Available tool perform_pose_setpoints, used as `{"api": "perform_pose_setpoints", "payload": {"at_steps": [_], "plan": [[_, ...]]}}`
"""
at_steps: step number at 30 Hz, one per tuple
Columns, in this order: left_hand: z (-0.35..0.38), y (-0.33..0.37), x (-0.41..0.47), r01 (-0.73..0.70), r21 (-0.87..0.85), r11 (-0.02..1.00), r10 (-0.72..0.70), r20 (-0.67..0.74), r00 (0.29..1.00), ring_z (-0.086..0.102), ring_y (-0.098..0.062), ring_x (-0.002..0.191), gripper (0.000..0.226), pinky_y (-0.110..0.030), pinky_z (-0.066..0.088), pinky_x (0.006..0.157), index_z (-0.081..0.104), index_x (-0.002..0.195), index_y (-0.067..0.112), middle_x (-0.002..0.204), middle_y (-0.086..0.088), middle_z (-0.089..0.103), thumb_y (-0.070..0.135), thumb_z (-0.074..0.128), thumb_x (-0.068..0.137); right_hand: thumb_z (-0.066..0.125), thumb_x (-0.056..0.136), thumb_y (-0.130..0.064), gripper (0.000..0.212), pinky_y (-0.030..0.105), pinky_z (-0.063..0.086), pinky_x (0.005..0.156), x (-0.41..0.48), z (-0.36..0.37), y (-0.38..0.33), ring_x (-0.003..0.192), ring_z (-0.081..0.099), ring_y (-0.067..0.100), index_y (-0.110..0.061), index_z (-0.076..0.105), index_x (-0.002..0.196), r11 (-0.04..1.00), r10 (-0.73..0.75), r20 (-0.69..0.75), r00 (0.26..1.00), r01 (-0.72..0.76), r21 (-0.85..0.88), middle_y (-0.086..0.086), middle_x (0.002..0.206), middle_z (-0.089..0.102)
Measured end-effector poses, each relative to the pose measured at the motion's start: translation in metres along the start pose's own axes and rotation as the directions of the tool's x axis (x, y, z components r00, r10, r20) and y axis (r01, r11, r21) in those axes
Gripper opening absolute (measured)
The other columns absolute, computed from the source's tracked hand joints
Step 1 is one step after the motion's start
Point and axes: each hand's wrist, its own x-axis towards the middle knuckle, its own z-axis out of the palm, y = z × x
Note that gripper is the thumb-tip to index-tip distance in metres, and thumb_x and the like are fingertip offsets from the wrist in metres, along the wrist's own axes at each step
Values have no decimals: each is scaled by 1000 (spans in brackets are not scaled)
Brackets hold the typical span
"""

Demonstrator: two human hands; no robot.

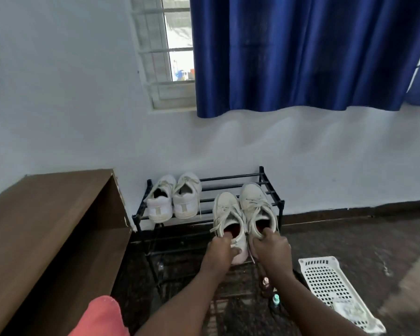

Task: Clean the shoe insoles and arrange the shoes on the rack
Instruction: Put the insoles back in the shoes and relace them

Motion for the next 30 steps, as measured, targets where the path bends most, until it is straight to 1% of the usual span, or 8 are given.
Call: {"api": "perform_pose_setpoints", "payload": {"at_steps": [4, 8, 13, 19, 23, 26, 28, 30], "plan": [[-15, 10, 54, -52, 34, 998, 54, -46, 997, 59, -33, 100, 31, -32, 42, 73, 54, 101, 2, 104, -20, 62, 26, 64, 86, 55, 84, -17, 20, 36, 46, 66, 54, -3, -20, 77, 61, 38, 2, 59, 81, 1000, 4, 30, 1000, -5, 13, 23, 81, 64], [-15, 9, 113, -78, 27, 997, 79, -53, 995, 59, -32, 94, 29, -36, 44, 73, 55, 99, 1, 100, -20, 61, 24, 66, 85, 52, 77, -2, 4, 36, 44, 63, 112, 15, -27, 76, 60, 39, 1, 52, 73, 997, 32, 64, 997, -36, 62, 24, 76, 59], [-14, 3, 184, -80, 42, 996, 83, -74, 994, 59, -33, 94, 29, -31, 37, 67, 55, 99, 1, 100, -21, 61, 22, 67, 84, 54, 76, -3, 4, 29, 40, 62, 179, 46, -29, 75, 58, 33, -1, 56, 77, 997, 26, 109, 994, -33, 65, 19, 78, 58], [-3, -5, 223, -37, -19, 999, 35, -90, 995, 55, -30, 92, 28, -34, 40, 74, 56, 97, -2, 103, -20, 57, 16, 70, 81, 56, 75, -4, 16, 35, 51, 67, 216, 86, -20, 79, 61, 36, 2, 63, 88, 999, -14, 106, 994, 10, 42, 21, 85, 63], [4, -10, 228, 16, -105, 994, -26, -94, 995, 49, -21, 79, 22, -27, 37, 65, 52, 89, 3, 100, -20, 58, 11, 71, 80, 52, 77, -3, 1, 29, 38, 59, 217, 97, -13, 69, 53, 31, -3, 52, 77, 1000, -8, 153, 988, 5, 15, 13, 74, 52], [6, -8, 226, 41, -104, 994, -49, -72, 996, 56, -28, 96, 34, -28, 41, 75, 52, 114, 4, 115, -21, 56, 11, 66, 84, 50, 82, -4, 16, 30, 39, 65, 218, 92, -13, 84, 58, 34, -4, 56, 97, 999, -24, 223, 975, 33, -38, 16, 87, 58], [4, -1, 215, 60, -82, 995, -65, -71, 995, 56, -32, 105, 52, -34, 44, 83, 38, 135, 8, 122, -22, 54, 11, 60, 88, 50, 85, -6, 32, 34, 44, 73, 216, 81, -12, 98, 59, 34, -9, 51, 117, 993, -68, 308, 949, 93, -67, 18, 101, 62], [5, 10, 196, 93, -37, 995, -96, -86, 992, 56, -36, 107, 67, -39, 45, 83, 18, 147, 13, 125, -22, 54, 15, 56, 91, 55, 88, -9, 57, 35, 46, 82, 208, 62, -8, 105, 57, 34, -19, 34, 140, 991, -81, 394, 915, 118, -70, 19, 114, 61]]}}
